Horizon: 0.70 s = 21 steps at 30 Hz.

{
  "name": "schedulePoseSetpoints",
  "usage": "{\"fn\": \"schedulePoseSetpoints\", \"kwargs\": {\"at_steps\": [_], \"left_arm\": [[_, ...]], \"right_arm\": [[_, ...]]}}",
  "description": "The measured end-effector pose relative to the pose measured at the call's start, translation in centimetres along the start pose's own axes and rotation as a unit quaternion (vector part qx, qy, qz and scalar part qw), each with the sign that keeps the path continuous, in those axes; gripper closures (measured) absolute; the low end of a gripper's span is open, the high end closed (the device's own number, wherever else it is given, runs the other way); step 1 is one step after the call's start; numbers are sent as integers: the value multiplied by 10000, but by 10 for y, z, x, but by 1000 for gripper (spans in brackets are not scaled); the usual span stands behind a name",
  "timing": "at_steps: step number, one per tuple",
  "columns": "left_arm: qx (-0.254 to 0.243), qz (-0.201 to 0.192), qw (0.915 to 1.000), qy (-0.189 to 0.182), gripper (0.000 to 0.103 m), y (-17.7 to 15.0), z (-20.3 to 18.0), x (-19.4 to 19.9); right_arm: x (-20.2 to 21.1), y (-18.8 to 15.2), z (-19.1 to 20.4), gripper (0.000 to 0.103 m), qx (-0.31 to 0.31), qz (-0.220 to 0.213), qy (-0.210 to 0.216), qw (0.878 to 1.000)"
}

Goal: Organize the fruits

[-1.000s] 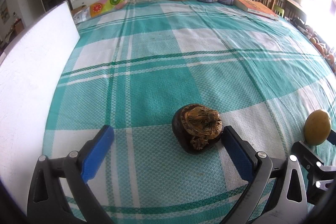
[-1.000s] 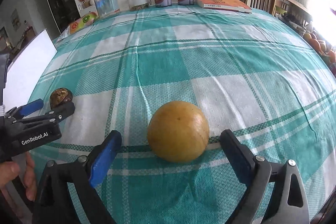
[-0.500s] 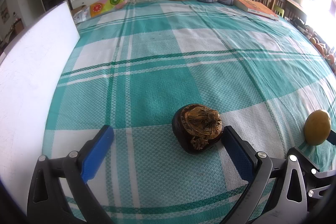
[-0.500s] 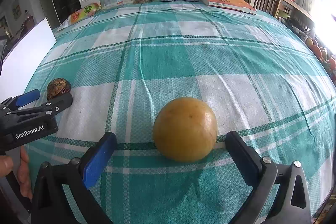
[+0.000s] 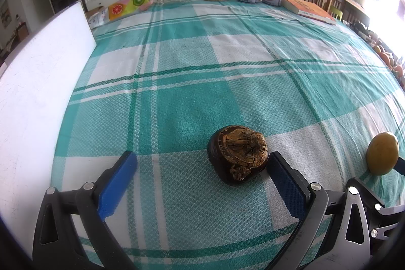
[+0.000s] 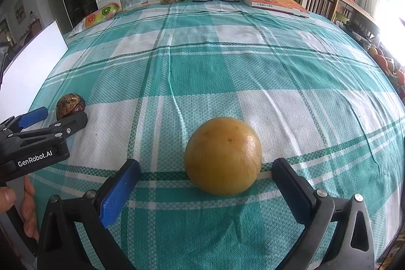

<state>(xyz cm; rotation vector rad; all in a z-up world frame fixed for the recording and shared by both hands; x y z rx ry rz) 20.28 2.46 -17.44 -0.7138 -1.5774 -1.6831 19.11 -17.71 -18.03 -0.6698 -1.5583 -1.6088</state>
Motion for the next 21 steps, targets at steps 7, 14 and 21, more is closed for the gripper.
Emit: {"fn": "schedulePoseSetpoints", "kwargs": {"at_steps": [7,14,21], "left_arm": [[0,0,10000,0,0,0,0,0],[5,3,10000,-9,0,0,0,0],[62,164,9965,-821,3,-10,-1,16]], "right_arm": [[0,0,0,0,2,2,-1,10000],[0,1,0,0,-14,-11,20,10000],[16,2,-15,0,-890,-426,914,9909]]}}
Point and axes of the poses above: each gripper's, at about its wrist camera, not at the fingertips, and x roughly against the way its jaws point, z to its left, y to its top, the point moved 8 cm from there along -x, roughly the way its jaws point, and after that the axes turned 6 degrees about y, right-handed, at the moved point
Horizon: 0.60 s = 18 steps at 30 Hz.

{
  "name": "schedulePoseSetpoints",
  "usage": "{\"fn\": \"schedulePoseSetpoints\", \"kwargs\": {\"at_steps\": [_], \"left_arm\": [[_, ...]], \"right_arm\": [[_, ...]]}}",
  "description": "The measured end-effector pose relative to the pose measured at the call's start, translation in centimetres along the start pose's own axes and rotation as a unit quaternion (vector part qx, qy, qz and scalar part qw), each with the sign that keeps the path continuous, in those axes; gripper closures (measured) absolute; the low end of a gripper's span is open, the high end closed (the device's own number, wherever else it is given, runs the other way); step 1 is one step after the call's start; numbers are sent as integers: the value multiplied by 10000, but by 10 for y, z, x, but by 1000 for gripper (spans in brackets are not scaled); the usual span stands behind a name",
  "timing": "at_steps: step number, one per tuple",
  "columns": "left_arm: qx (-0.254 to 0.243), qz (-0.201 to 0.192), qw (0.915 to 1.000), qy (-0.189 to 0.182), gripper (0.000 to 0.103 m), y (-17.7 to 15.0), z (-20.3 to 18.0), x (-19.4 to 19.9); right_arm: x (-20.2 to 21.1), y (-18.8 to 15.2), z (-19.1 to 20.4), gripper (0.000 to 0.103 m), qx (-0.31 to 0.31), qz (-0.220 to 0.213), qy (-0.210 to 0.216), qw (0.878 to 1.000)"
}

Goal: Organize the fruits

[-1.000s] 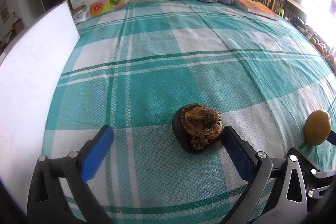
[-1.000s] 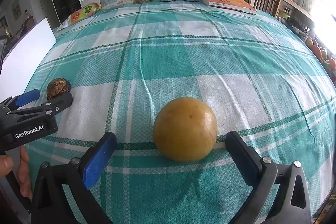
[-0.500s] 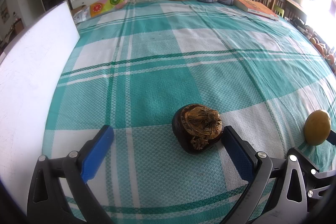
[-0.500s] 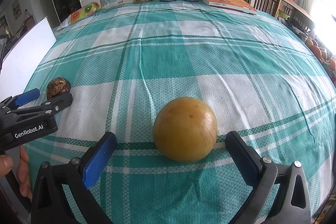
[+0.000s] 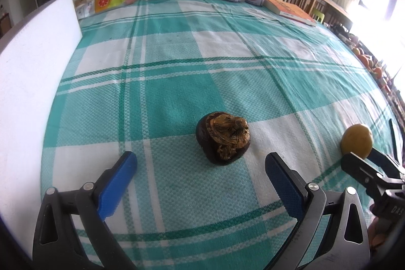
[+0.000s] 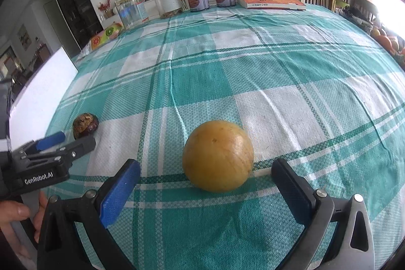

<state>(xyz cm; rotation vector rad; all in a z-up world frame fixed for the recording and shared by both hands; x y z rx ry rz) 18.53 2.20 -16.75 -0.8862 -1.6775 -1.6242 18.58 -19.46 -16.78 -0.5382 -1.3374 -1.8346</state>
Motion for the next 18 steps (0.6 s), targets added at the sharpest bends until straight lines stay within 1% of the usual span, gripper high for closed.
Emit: {"fn": "schedulePoseSetpoints", "kwargs": {"at_steps": [1,3,6,7,8,10,11,12,13,15,17,18], "left_arm": [[-23,15,10000,-29,3,-1,-2,1],[-227,3,9997,1,3,3,-10,1],[-528,-110,9982,272,5,10,-19,-2],[-555,-100,9979,320,17,12,-19,-5],[-557,-34,9978,358,27,13,-19,-10],[-532,-79,9978,382,37,17,-19,-11],[-569,-80,9975,415,39,17,-20,-11],[-598,-113,9973,421,46,17,-20,-11],[-609,-120,9975,343,57,16,-22,-9],[-628,-131,9973,363,57,14,-23,-7],[-613,-135,9975,321,57,11,-22,-5],[-585,-128,9978,294,57,10,-22,-3]], "right_arm": [[3,1,-2,0,-152,-45,145,9998],[7,3,-4,0,-375,-121,380,9985],[18,7,-9,0,-576,-332,528,9964],[23,9,-12,0,-673,-436,543,9953],[27,10,-17,0,-793,-518,549,9940],[29,10,-26,1,-953,-536,475,9929],[27,10,-27,1,-943,-487,431,9934],[24,9,-25,3,-875,-433,404,9944],[21,9,-20,6,-740,-371,352,9959],[13,8,-10,10,-415,-253,222,9986],[6,5,-3,20,-145,-141,49,9998],[3,4,-2,22,-28,-92,-100,9999]]}}
Point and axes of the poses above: each gripper's, at about its wrist camera, not at the fingertips, and x roughly against the way its jaws point, z to its left, y to its top, the point moved 8 cm from there along -x, roughly the way its jaws point, and after that the axes turned 6 degrees about y, right-handed, at the moved point
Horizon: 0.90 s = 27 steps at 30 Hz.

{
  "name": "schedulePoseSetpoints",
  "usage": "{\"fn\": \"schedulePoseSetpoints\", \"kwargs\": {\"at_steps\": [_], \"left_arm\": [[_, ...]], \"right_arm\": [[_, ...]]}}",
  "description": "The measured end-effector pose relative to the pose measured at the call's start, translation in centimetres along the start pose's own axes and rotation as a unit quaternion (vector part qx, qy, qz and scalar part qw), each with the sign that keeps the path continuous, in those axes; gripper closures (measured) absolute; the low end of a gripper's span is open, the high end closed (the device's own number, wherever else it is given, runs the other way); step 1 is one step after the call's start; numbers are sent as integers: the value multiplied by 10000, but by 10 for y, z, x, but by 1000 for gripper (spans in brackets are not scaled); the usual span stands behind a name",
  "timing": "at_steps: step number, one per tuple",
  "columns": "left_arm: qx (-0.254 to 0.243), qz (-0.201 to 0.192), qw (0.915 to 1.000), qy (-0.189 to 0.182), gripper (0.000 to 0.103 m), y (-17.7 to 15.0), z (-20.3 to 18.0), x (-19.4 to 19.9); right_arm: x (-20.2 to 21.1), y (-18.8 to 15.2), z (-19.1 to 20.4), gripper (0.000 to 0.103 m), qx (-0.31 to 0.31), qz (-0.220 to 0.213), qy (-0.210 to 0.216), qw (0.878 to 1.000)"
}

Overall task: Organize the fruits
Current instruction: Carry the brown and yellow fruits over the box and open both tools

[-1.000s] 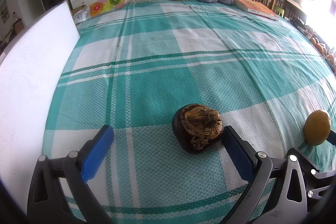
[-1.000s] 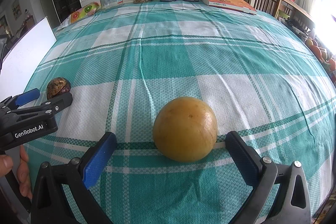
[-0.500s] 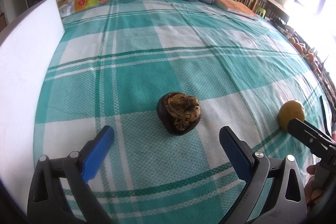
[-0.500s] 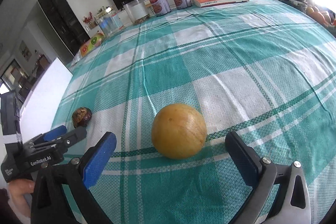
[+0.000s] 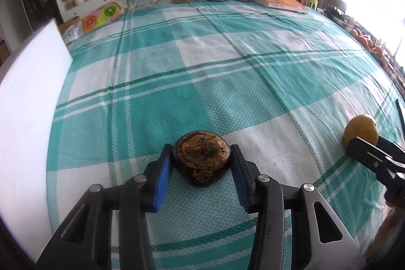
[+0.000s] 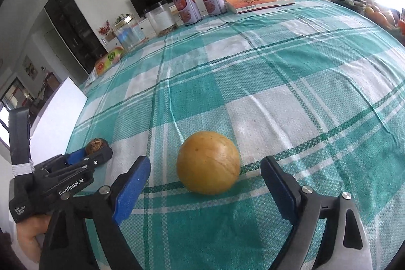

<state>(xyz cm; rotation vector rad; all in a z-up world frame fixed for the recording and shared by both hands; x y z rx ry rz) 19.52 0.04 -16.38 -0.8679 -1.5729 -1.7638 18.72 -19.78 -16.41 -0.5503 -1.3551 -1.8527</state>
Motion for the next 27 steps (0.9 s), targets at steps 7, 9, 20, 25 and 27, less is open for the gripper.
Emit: {"fn": "schedulePoseSetpoints", "kwargs": {"at_steps": [7,9,20,25,27], "left_arm": [[106,2,9999,-82,57,-5,-1,4],[139,12,9999,-96,57,-5,-1,4],[332,100,9990,-299,57,-10,-3,9],[623,233,9957,-640,57,-17,-2,21],[726,272,9940,-774,58,-19,-2,27]], "right_arm": [[-4,-1,1,28,377,48,-419,9984],[-5,-1,1,28,413,54,-450,9981],[-2,-1,0,54,391,20,-411,9984],[2,0,0,54,151,-54,-42,9999],[5,0,3,54,138,-119,52,9998]]}}
Point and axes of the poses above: each gripper's, at about its wrist camera, not at the fingertips, and x roughly against the way its jaws point, z to its left, y to its top, the point moved 8 cm from there along -x, roughly the way its jaws point, and after that the axes turned 6 degrees about y, right-handed, at the moved point
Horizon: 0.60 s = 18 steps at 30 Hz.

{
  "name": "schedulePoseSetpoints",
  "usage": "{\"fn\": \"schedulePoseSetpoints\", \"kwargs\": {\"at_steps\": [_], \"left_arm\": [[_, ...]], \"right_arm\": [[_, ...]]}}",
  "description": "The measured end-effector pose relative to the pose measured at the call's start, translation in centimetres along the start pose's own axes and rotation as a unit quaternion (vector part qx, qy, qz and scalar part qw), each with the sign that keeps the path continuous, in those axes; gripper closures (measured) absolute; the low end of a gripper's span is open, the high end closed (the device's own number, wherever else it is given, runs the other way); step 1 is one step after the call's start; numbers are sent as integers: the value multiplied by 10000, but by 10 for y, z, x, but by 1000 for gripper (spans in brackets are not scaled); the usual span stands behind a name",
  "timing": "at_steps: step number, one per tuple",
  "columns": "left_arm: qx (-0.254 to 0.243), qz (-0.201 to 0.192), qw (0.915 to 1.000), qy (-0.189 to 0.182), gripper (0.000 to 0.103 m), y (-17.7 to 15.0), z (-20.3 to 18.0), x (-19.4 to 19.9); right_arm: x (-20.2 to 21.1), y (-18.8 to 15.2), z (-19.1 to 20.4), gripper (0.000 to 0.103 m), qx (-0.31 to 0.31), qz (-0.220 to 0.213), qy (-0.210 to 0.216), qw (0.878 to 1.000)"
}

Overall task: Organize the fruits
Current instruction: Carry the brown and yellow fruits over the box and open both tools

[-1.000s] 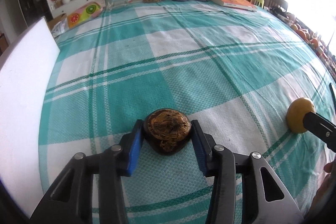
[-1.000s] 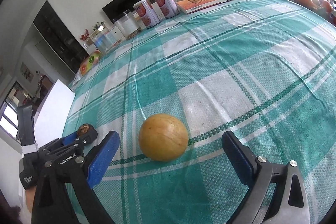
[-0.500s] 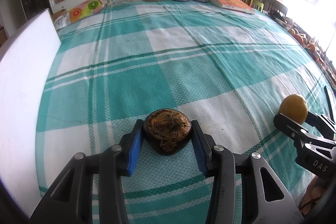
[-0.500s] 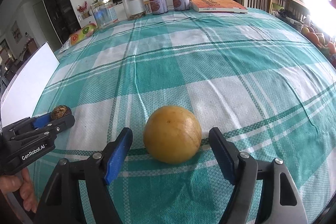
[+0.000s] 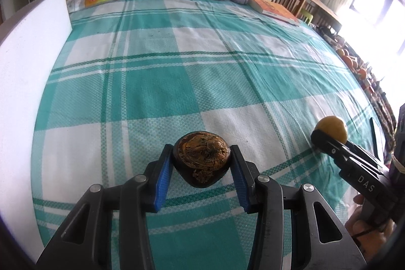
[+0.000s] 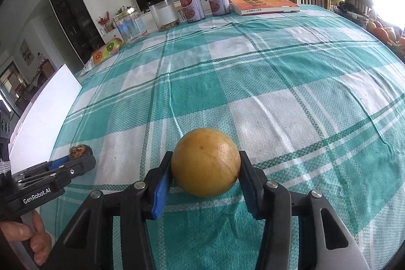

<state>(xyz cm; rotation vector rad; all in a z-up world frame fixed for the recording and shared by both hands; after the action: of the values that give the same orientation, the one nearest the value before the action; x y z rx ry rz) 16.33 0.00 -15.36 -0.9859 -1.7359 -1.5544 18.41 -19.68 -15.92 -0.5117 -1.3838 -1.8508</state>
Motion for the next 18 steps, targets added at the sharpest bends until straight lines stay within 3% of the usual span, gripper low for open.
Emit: {"fn": "schedulePoseSetpoints", "kwargs": {"at_steps": [8,12,18], "left_arm": [[263,-43,9964,-799,58,-4,-12,53],[373,-154,9904,-1324,58,-6,-14,102],[510,-607,9833,-1639,58,-6,15,188]], "right_arm": [[6,0,14,54,128,-100,283,9995],[9,-2,21,54,259,-102,304,9991],[17,-3,46,54,553,-104,508,9971]]}}
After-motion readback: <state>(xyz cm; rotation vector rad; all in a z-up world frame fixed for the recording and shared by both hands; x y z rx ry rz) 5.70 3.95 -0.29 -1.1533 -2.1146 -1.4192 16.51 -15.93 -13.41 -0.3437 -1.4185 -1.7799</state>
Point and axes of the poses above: each gripper's, at about its wrist camera, not at the fingertips, and x roughly against the way its jaws point, z to its left, y to its top, the point moved 8 cm from there along -x, roughly the way its jaws point, and after that the axes turned 6 degrees about y, right-handed, at the moved point
